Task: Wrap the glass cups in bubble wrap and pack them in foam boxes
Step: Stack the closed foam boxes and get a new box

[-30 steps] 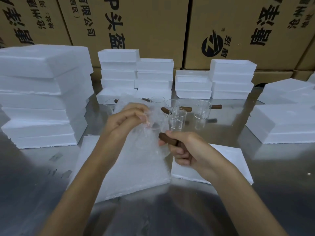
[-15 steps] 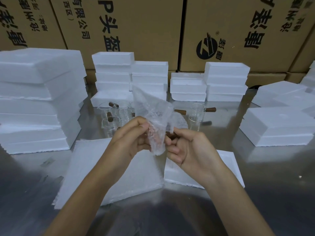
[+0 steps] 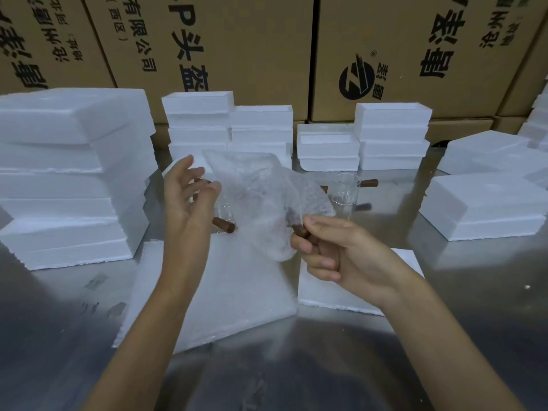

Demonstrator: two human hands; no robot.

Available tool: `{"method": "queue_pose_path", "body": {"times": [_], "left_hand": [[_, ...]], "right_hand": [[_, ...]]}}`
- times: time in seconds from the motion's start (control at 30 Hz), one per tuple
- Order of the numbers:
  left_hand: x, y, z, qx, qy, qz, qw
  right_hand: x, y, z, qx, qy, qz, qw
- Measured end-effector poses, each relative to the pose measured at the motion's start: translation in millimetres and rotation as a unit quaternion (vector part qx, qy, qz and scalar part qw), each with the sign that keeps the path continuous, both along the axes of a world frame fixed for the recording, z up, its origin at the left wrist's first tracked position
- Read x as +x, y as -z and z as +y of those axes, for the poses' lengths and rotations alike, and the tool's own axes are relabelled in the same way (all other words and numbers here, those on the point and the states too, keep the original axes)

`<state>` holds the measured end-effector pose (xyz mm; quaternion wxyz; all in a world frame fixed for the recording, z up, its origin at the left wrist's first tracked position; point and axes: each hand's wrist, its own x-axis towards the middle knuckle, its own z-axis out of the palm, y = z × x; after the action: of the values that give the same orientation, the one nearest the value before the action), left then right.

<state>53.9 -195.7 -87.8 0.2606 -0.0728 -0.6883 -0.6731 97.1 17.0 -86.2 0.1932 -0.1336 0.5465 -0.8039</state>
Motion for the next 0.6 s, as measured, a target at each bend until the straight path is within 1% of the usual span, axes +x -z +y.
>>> {"method": "queue_pose_path", "body": {"times": [0.03, 0.1, 0.17, 0.2, 0.3, 0.4, 0.47, 0.6], "left_hand": [[-4, 2, -3, 0.0, 0.019, -0.036, 0.999], [-9, 7, -4, 0.017, 0.11, -0.103, 0.988], [-9, 10, 0, 0.064, 0.22, -0.139, 0.963], [-8, 9, 3, 0.074, 0.244, -0.147, 0.956], [-1, 8, 11, 0.036, 0.251, -0.177, 0.951], [4, 9, 15, -0.003, 0.3, -0.203, 0.932], [6, 9, 18, 0.002, 0.318, -0.21, 0.924], [8, 10, 23, 0.04, 0.339, -0.215, 0.915]], "right_hand": [[1, 0, 1, -0.018, -0.019, -0.003, 1.0], [3, 2, 0, -0.042, -0.045, -0.007, 0.998], [3, 5, -2, -0.059, -0.052, -0.01, 0.997], [2, 7, -2, -0.069, -0.052, -0.011, 0.996], [0, 11, 0, -0.087, -0.055, -0.011, 0.995], [0, 15, 2, -0.075, -0.064, -0.007, 0.995], [0, 17, 0, -0.057, -0.064, -0.003, 0.996], [2, 18, -7, -0.022, -0.056, -0.008, 0.998]]}}
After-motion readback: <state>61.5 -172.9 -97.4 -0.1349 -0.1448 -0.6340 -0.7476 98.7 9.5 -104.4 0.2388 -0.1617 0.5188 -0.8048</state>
